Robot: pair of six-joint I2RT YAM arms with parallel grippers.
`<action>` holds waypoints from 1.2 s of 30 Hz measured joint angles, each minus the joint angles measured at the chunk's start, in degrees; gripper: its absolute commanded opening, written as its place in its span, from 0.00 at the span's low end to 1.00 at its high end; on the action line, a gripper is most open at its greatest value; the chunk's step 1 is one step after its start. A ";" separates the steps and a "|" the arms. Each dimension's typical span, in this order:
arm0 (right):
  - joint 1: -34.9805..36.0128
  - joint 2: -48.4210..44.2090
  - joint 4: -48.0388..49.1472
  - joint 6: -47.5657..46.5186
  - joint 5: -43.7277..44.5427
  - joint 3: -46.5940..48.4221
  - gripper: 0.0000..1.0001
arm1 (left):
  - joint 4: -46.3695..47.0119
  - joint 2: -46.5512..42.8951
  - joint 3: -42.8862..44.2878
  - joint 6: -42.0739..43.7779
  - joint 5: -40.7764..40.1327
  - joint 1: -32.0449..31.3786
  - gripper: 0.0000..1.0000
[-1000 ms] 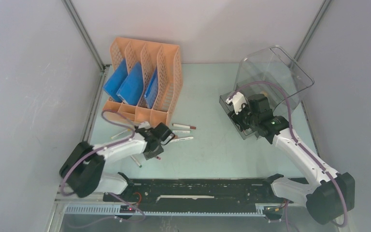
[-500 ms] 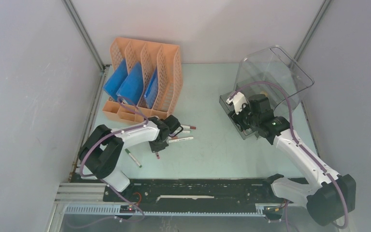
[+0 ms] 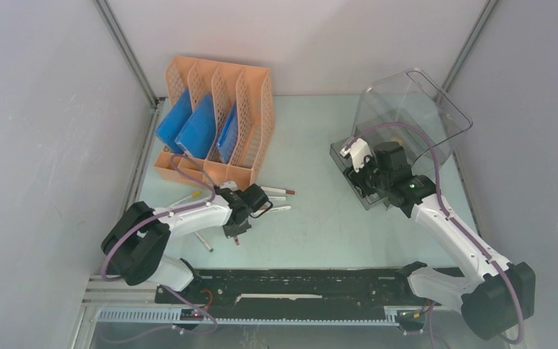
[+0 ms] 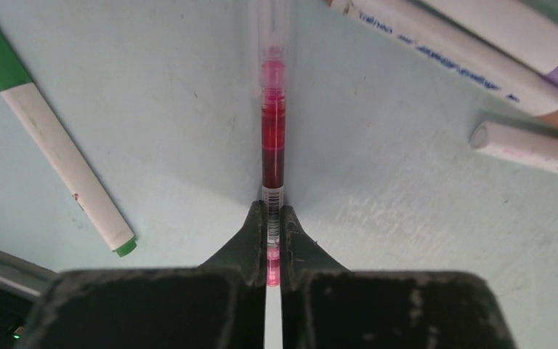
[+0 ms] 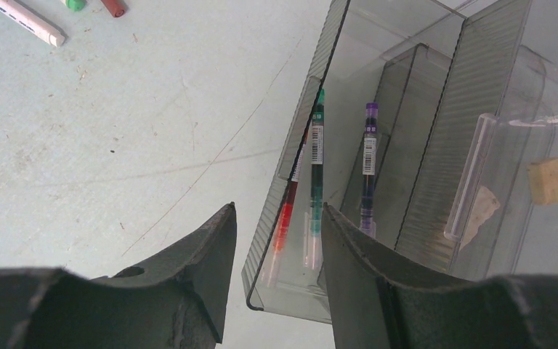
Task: Organize the desk
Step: Pick up the stationery from the center of the board.
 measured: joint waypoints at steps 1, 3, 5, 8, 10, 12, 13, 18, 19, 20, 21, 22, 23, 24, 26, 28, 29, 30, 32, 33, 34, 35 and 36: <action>0.00 0.00 0.00 0.00 -0.02 0.00 0.54 | -0.52 0.00 0.00 -0.04 -0.07 -0.66 0.00; 0.02 0.00 -0.02 0.00 -0.04 0.00 0.55 | -1.25 0.00 0.00 -0.07 -0.22 -1.75 0.00; 0.02 0.00 -0.02 0.00 -0.09 0.00 0.55 | -1.77 -0.09 0.00 -0.07 -0.39 -3.02 0.00; 0.07 0.00 -0.07 0.00 -0.17 0.00 0.55 | -2.23 -1.29 0.00 -0.04 -0.81 -5.14 0.00; 0.13 0.00 -0.20 0.00 -0.28 0.00 0.55 | -1.99 -3.45 -0.02 0.07 -1.18 -6.12 0.00; 0.22 0.00 -0.37 0.00 -0.48 0.00 0.55 | -0.72 -6.10 -0.35 0.61 -1.25 -6.51 0.00; 0.33 0.00 -0.44 0.00 -0.59 0.00 0.55 | 0.33 -7.63 -0.81 0.85 -1.22 -6.54 0.00; 0.55 0.00 -0.44 0.00 -1.44 0.00 0.55 | 8.52 -16.72 -7.17 3.82 0.50 -6.62 0.00; 0.59 -0.02 -0.44 0.02 -1.64 0.00 0.55 | 10.45 -18.82 -8.87 4.61 1.27 -6.60 0.00; 0.66 -0.04 -0.44 0.02 -1.79 0.00 0.55 | 12.85 -21.20 -10.88 5.62 2.12 -6.60 0.00; 0.72 -0.09 -0.46 0.02 -1.99 0.00 0.56 | 15.67 -24.06 -13.22 6.75 3.32 -6.62 0.00; 0.76 -0.15 -0.46 0.02 -2.21 0.00 0.56 | 17.25 -25.92 -14.60 7.30 4.02 -6.62 0.00; 0.81 -0.24 -0.46 0.04 -2.56 0.00 0.56 | 20.55 -28.59 -16.72 8.39 4.98 -6.64 0.00; 0.85 -0.33 -0.48 0.07 -2.75 0.00 0.56 | 22.38 -30.51 -17.97 9.05 5.68 -6.64 0.00; 1.05 -0.48 -0.50 0.09 -3.21 0.00 0.56 | 26.71 -34.32 -20.37 10.62 6.84 -6.67 0.00; 1.27 -0.52 -0.79 0.26 -4.33 0.00 0.56 | 31.19 -37.68 -22.27 12.50 8.17 -6.67 0.00; 1.42 -0.52 -1.05 0.37 -4.98 0.00 0.56 | 33.38 -38.80 -22.95 13.46 9.01 -6.67 0.00; 1.51 -0.52 -1.25 0.46 -5.60 0.00 0.56 | 35.95 -39.58 -23.63 14.60 9.81 -6.69 0.00; 1.60 -0.52 -1.86 0.59 -7.72 0.02 0.56 | 41.48 -40.30 -24.87 16.76 11.91 -6.71 0.00; 1.66 -0.52 -2.29 0.70 -9.01 0.02 0.56 | 44.61 -40.24 -25.49 17.99 13.33 -6.73 0.00; 1.73 -0.52 -2.89 0.81 -10.49 0.09 0.56 | 47.60 -39.82 -25.90 19.17 14.69 -6.73 0.00; 1.79 -0.52 -3.43 0.94 -12.13 0.15 0.56 | 49.75 -39.26 -26.03 20.15 15.63 -6.73 0.00; 1.79 -0.50 -4.22 1.18 -14.19 0.33 0.56 | 52.43 -38.23 -26.08 21.11 16.85 -6.75 0.00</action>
